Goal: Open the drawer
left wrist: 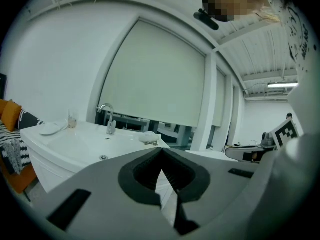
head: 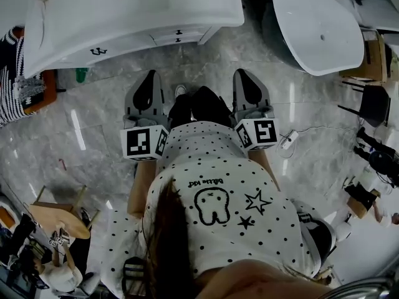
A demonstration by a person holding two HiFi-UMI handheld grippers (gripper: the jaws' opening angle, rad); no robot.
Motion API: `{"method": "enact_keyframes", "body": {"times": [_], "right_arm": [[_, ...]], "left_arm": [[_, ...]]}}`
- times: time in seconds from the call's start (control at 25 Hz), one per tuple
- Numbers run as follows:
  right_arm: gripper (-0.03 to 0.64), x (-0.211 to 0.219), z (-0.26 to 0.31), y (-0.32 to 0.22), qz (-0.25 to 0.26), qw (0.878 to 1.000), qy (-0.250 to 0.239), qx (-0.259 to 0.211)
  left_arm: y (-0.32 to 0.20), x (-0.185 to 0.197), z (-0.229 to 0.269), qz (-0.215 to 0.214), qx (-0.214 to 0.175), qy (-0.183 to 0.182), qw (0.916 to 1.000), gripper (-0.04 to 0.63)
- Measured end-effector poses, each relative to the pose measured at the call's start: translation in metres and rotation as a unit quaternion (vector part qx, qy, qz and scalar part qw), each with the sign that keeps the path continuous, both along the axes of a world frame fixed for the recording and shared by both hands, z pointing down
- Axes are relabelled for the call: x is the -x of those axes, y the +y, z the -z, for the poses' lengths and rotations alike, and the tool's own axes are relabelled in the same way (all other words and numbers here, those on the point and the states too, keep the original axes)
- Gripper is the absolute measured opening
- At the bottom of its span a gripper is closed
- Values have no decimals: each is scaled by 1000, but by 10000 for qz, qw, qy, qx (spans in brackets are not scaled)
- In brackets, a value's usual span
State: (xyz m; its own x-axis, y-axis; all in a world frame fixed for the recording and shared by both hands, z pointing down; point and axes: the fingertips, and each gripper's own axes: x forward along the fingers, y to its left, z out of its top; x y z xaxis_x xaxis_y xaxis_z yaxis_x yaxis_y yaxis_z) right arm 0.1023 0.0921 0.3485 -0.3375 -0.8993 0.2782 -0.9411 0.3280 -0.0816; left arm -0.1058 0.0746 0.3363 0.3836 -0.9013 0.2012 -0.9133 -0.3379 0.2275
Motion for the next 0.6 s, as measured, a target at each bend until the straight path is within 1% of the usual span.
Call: {"method": "enact_keyframes", "body": {"times": [0.12,0.28,0.6], "right_arm": [[15,-4,0,-13,51,10000,16,49],[15,-15,-2,-40,198,9998,-28,85],[15,-48,9,-102,609,9981,2,-62]], "left_arm": [[-12,-5,1,47,17,39,10000,5],[-36,-16,1,189,44,-8,9998,5],[-86,-39,14,737,-189,-7,9971,5]]}}
